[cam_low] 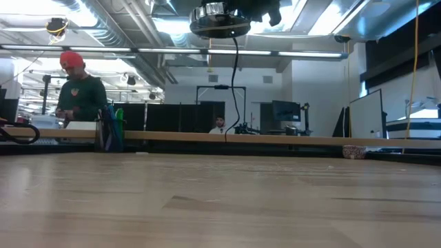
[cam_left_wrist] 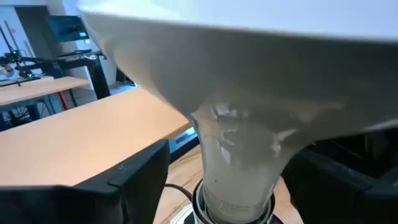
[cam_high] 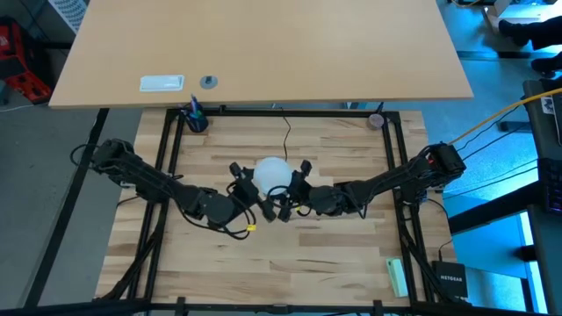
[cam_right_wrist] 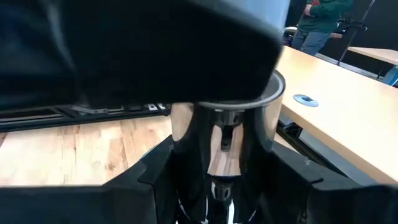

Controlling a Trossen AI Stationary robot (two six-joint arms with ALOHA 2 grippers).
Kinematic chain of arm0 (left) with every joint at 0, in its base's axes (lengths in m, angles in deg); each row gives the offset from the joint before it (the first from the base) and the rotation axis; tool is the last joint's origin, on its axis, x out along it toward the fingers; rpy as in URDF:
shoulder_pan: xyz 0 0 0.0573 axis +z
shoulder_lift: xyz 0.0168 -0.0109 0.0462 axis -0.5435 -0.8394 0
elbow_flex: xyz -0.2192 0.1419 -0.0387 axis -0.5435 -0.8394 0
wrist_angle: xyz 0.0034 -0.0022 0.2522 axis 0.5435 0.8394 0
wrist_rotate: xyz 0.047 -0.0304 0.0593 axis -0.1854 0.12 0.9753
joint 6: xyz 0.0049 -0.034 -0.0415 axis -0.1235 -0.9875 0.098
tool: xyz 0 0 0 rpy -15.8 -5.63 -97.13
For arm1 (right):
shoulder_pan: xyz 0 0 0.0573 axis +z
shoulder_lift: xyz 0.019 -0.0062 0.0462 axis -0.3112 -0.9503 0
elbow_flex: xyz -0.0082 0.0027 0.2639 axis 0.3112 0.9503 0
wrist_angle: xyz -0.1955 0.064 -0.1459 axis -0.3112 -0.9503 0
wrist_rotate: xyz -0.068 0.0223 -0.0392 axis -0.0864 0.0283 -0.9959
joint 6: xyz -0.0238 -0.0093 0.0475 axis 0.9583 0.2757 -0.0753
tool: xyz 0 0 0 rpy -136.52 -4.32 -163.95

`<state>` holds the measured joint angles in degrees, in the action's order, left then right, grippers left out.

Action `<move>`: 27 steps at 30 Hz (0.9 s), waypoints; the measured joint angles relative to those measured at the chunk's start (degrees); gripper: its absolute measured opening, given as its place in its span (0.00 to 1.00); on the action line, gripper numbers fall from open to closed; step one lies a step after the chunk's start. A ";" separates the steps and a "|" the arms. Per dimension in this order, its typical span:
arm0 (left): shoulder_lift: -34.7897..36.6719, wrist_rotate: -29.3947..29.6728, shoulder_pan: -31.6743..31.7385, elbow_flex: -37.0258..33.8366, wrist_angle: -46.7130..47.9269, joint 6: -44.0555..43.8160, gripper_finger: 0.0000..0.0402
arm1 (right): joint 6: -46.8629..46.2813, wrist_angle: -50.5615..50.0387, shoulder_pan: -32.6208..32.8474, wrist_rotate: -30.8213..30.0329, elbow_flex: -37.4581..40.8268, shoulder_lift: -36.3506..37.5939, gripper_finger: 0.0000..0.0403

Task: Screw lightbulb
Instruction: Insert the lightbulb on the lamp

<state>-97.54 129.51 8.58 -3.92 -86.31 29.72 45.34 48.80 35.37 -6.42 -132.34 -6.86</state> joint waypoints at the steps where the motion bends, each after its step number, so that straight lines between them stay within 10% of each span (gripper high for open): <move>1: 0.00 0.00 0.14 -0.02 0.00 0.04 0.69 | 0.00 -0.02 0.00 0.01 0.01 0.00 0.45; 8: 0.32 -1.49 -0.56 0.00 0.22 4.10 0.33 | 0.23 -1.42 -0.03 1.75 0.03 -0.02 0.45; 16: 4.94 -17.41 -2.63 -0.01 9.78 1.00 0.32 | 4.43 1.58 0.86 19.48 0.03 0.02 0.45; 27: 7.27 -54.49 -0.20 0.31 14.57 4.05 0.32 | 8.09 6.01 2.08 47.32 0.23 -0.24 0.45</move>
<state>-90.27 75.02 8.38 -3.61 -71.74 33.78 53.44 54.82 37.44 40.90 -132.11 -7.10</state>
